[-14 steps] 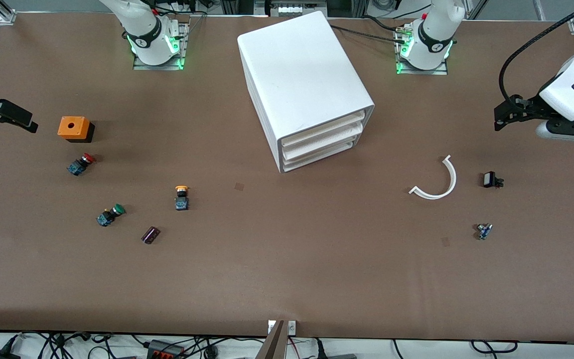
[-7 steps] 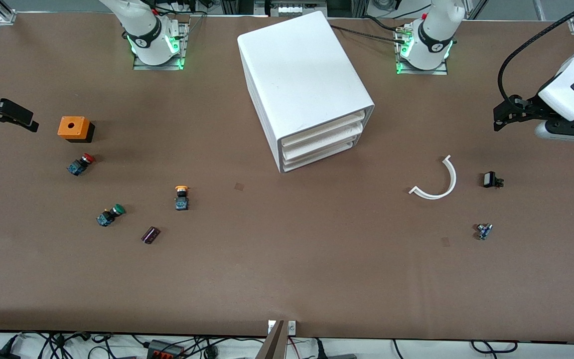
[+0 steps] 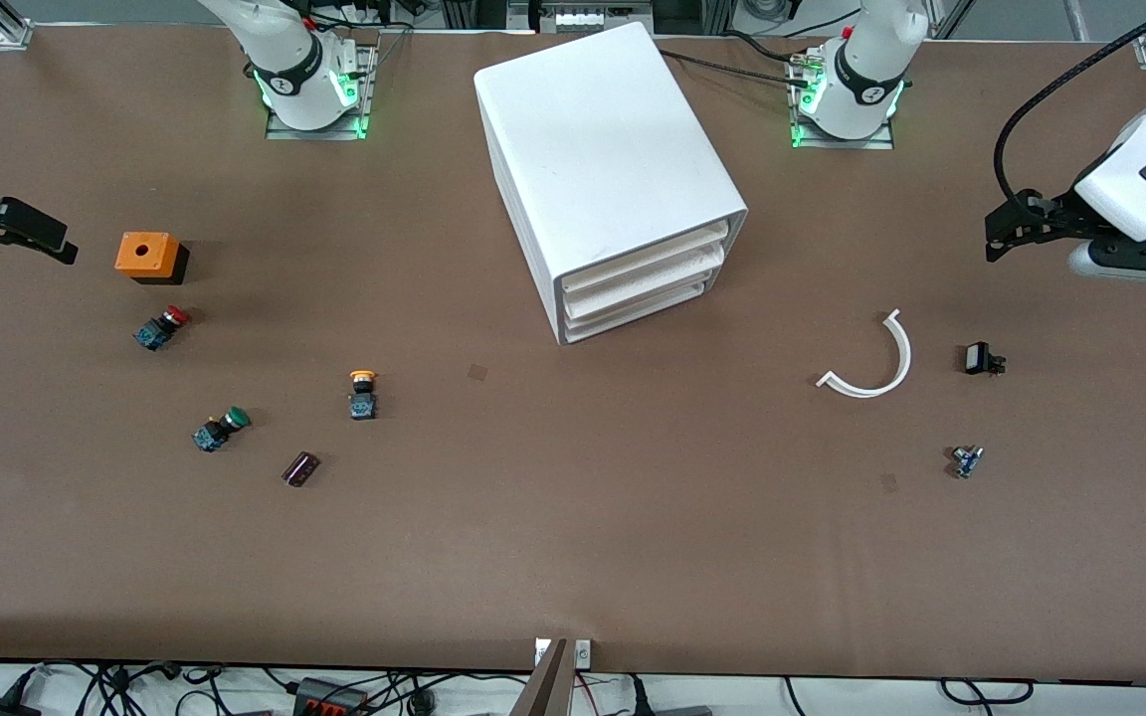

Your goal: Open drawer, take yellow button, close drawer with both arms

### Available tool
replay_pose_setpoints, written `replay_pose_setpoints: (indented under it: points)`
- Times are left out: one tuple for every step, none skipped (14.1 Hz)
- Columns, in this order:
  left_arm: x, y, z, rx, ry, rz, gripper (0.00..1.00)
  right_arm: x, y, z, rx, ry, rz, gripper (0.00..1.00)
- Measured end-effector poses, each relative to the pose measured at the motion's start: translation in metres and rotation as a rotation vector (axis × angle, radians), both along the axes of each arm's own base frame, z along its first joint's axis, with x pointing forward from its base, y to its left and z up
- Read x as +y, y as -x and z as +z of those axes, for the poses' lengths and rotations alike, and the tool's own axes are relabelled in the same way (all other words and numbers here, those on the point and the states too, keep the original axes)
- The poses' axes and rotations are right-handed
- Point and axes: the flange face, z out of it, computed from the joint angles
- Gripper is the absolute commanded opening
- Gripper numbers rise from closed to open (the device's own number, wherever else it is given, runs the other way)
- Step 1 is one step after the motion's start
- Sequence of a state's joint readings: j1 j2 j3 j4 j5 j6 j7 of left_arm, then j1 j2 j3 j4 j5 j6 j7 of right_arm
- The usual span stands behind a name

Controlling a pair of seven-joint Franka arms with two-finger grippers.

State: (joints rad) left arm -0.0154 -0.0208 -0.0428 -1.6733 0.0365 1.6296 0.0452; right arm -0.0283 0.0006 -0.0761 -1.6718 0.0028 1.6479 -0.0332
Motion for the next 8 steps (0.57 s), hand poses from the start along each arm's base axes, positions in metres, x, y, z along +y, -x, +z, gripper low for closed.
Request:
replay_pose_setpoints:
  points:
    - [0.0,0.0,0.0,0.0,0.0,0.0,1.0,0.003,0.0,0.0,0.0,0.0,0.007,1.0]
    - [-0.001,0.0,0.0,0.0,0.0,-0.001,1.0,0.008,-0.001,0.0,0.0,0.0,0.014,1.0]
    - [-0.001,0.0,0.0,0.0,0.0,-0.001,1.0,0.012,-0.001,0.0,0.001,0.0,0.022,1.0]
    - [-0.001,0.0,0.0,0.0,0.0,-0.002,1.0,0.015,-0.001,-0.001,0.001,0.0,0.028,1.0]
    - [-0.001,0.0,0.0,0.0,0.0,-0.002,1.0,0.017,-0.001,-0.001,0.003,0.0,0.031,1.0]
    - [-0.001,0.0,0.0,0.0,0.0,-0.002,1.0,0.017,-0.001,-0.002,0.005,0.0,0.032,1.0]
    - [-0.002,0.0,0.0,0.0,0.0,-0.004,1.0,0.017,-0.001,-0.004,0.009,0.0,0.032,1.0]
    - [-0.003,0.0,0.0,0.0,0.0,-0.005,1.0,0.017,0.0,-0.006,0.014,0.0,0.032,1.0]
